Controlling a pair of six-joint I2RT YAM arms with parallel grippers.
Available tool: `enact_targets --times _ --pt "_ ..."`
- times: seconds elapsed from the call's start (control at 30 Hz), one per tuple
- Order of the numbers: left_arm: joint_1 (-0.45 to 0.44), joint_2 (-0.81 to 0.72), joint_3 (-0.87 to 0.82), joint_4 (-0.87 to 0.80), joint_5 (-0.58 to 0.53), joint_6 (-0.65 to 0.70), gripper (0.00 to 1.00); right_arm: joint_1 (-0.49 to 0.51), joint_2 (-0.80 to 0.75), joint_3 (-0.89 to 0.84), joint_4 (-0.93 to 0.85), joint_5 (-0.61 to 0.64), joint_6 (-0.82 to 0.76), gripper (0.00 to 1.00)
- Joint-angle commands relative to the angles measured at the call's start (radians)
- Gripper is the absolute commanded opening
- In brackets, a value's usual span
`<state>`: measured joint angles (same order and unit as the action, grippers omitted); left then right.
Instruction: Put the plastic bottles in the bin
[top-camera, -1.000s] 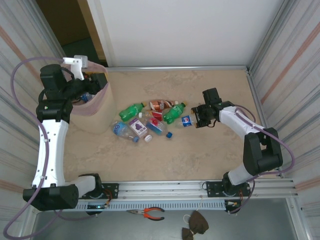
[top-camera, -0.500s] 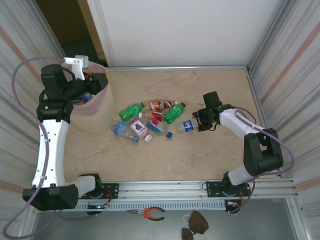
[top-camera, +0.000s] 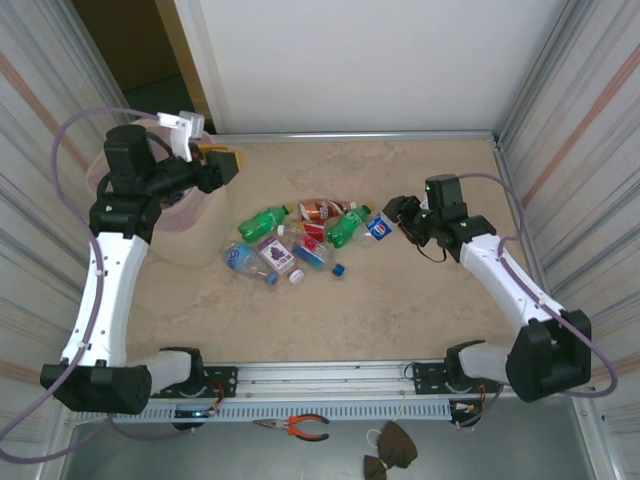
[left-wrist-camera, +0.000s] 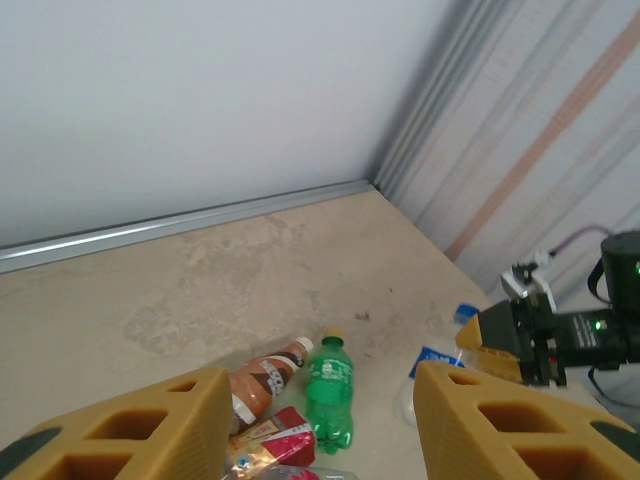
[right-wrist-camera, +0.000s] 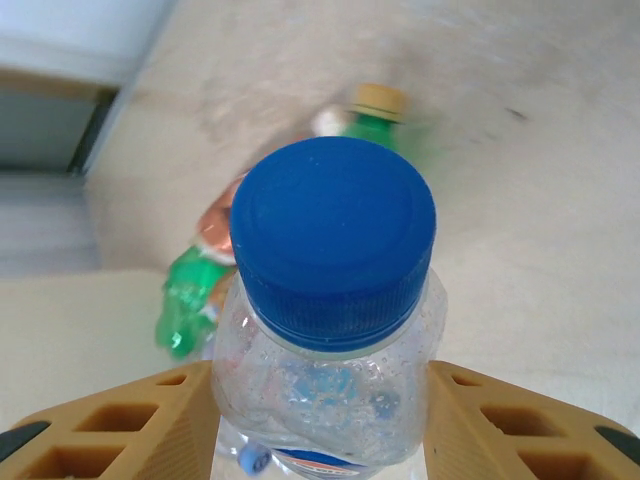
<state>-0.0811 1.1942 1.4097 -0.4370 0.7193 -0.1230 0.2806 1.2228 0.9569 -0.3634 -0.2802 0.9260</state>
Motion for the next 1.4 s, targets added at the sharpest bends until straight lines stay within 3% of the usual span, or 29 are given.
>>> enact_targets --times 0.0,0.27,0.5,0.67,0.9,1.17,1.37 --pt "-0.035 0.008 0.03 0.048 0.098 0.064 0.54 0.012 -0.087 -0.009 0.097 -0.114 -0.293 0.52" --pt "-0.141 0.033 0.021 0.081 0.244 0.144 0.63 0.106 -0.273 -0.012 0.148 -0.291 -0.78 0.49" --pt "-0.236 0.054 0.025 0.063 0.404 0.202 0.74 0.152 -0.32 0.045 0.11 -0.439 -0.945 0.48" --pt "-0.317 0.06 0.022 0.025 0.453 0.242 0.85 0.21 -0.325 0.101 0.084 -0.478 -1.004 0.48" --pt "-0.428 0.102 0.018 -0.059 0.464 0.308 0.91 0.269 -0.322 0.168 0.084 -0.51 -1.009 0.48" --pt "-0.507 0.164 0.066 -0.163 0.531 0.39 0.91 0.301 -0.317 0.212 0.099 -0.515 -0.979 0.47" --pt "-0.548 0.198 0.108 -0.221 0.534 0.443 0.83 0.316 -0.303 0.228 0.115 -0.527 -0.943 0.46"
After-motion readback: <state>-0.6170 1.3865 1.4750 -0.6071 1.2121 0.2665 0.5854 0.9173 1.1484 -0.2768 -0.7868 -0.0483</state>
